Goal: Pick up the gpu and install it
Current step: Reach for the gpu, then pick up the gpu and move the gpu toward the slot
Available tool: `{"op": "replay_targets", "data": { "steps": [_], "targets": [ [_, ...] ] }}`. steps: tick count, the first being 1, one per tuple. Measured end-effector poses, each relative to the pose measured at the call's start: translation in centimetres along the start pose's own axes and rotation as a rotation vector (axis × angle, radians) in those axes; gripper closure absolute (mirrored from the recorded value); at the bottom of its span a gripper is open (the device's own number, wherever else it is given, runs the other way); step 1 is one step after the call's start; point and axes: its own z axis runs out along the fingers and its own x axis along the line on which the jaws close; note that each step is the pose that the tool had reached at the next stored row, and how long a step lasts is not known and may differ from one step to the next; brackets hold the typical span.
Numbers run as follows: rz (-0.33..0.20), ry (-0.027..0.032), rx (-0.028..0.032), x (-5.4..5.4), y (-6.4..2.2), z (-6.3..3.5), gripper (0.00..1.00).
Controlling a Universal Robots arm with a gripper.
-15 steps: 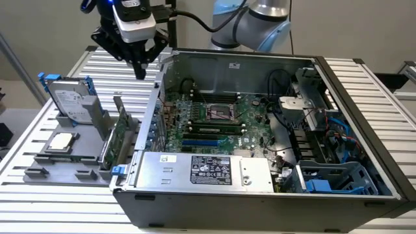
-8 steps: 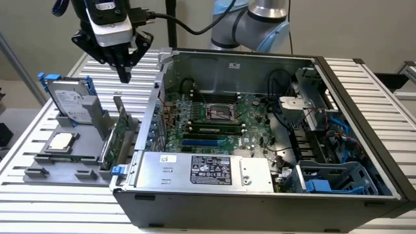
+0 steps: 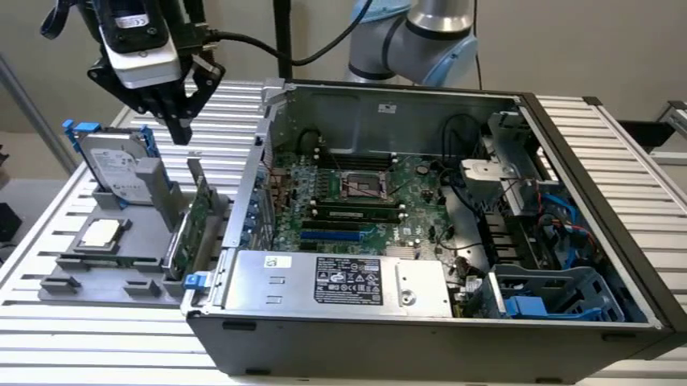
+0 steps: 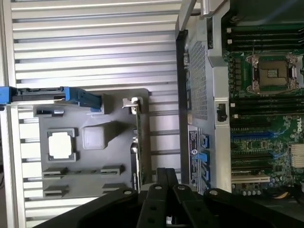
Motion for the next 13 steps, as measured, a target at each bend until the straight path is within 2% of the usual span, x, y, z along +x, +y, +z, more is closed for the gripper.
{"op": "replay_targets", "data": {
  "steps": [7, 13],
  "targets": [
    [0.0, 0.0004, 0.0004, 2.7, -0.75, 0.74, 1.0],
    [0.0, 0.0007, 0.0005, 2.9, -0.79, 0.83, 1.0]
  ]
}}
